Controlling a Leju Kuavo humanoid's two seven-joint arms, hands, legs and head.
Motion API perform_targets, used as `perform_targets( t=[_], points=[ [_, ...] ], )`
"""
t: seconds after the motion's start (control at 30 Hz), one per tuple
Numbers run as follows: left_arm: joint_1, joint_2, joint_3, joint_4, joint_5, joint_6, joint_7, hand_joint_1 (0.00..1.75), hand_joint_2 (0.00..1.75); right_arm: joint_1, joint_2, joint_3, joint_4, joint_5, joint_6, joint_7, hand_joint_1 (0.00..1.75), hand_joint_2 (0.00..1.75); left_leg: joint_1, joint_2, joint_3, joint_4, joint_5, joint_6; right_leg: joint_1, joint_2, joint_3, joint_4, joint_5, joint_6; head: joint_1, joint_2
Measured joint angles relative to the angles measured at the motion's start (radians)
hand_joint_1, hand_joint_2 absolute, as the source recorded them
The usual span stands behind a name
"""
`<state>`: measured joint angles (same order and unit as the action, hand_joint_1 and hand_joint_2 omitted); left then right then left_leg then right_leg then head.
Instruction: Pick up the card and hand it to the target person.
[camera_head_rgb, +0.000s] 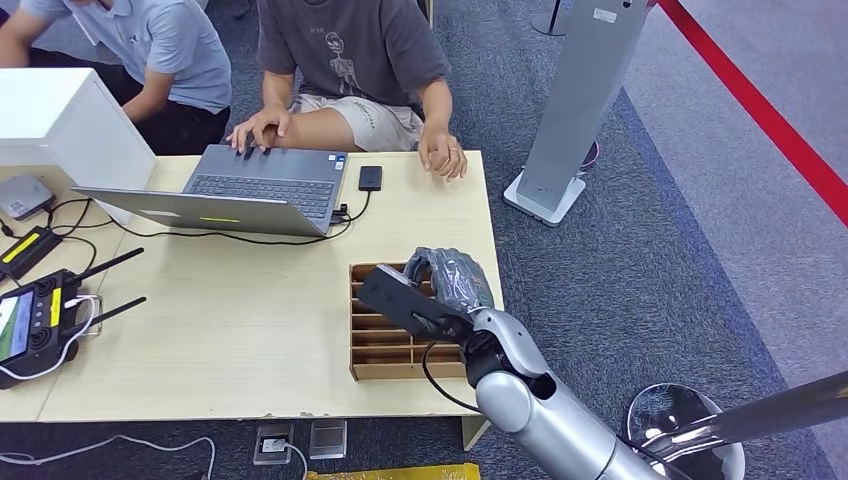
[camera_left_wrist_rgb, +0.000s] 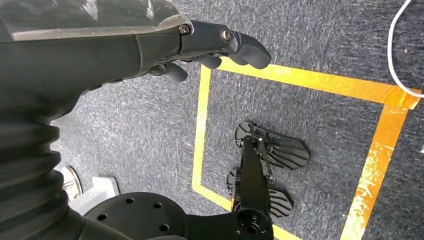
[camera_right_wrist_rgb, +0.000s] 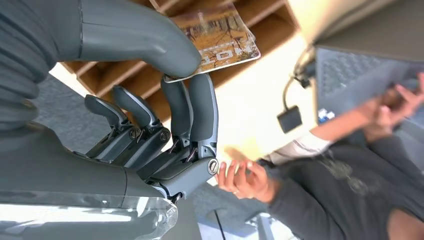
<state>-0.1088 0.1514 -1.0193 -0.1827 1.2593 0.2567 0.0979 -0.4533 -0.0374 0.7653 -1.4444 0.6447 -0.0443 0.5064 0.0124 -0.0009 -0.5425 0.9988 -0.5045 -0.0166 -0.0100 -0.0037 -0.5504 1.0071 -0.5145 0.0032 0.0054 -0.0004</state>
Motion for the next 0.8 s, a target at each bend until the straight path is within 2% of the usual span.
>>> perform_targets(
  t=[0.4, 0.53, 0.67, 0.8],
  points=[
    [0.0, 0.0, 0.0, 0.0, 0.0, 0.001, -0.002, 0.0, 1.75, 0.006, -0.036, -0.036, -0.12, -0.012, -0.025, -0.029, 1.71, 1.75, 0.0, 0.0, 0.0, 0.0, 0.0, 0.0, 0.0, 0.0, 0.0, 0.0, 0.0, 0.0, 0.001, 0.0],
    [0.0, 0.0, 0.0, 0.0, -0.008, -0.005, -0.006, 0.0, 1.75, 0.0, -0.04, -0.04, -0.126, 0.018, -0.057, -0.066, 1.71, 1.75, 0.0, 0.0, -0.001, 0.0, 0.0, 0.0, 0.0, 0.0, 0.0, 0.0, 0.0, 0.0, 0.0, 0.0],
    [-0.002, 0.0, -0.001, 0.0, -0.03, -0.021, -0.018, 0.0, 1.75, -0.06, -0.027, -0.039, -0.059, 0.099, -0.113, -0.157, 1.71, 1.75, 0.0, 0.0, -0.001, 0.0, 0.0, 0.0, 0.0, 0.0, 0.0, 0.001, 0.0, 0.0, 0.0, 0.0],
    [-0.007, 0.0, -0.011, 0.0, -0.055, -0.041, -0.039, 0.0, 1.75, -0.208, 0.027, -0.034, 0.156, 0.187, -0.203, -0.28, 1.71, 1.75, 0.0, 0.0, -0.002, 0.0, 0.002, -0.001, 0.0, -0.001, 0.0, 0.001, 0.001, -0.001, 0.0, 0.0]
  ],
)
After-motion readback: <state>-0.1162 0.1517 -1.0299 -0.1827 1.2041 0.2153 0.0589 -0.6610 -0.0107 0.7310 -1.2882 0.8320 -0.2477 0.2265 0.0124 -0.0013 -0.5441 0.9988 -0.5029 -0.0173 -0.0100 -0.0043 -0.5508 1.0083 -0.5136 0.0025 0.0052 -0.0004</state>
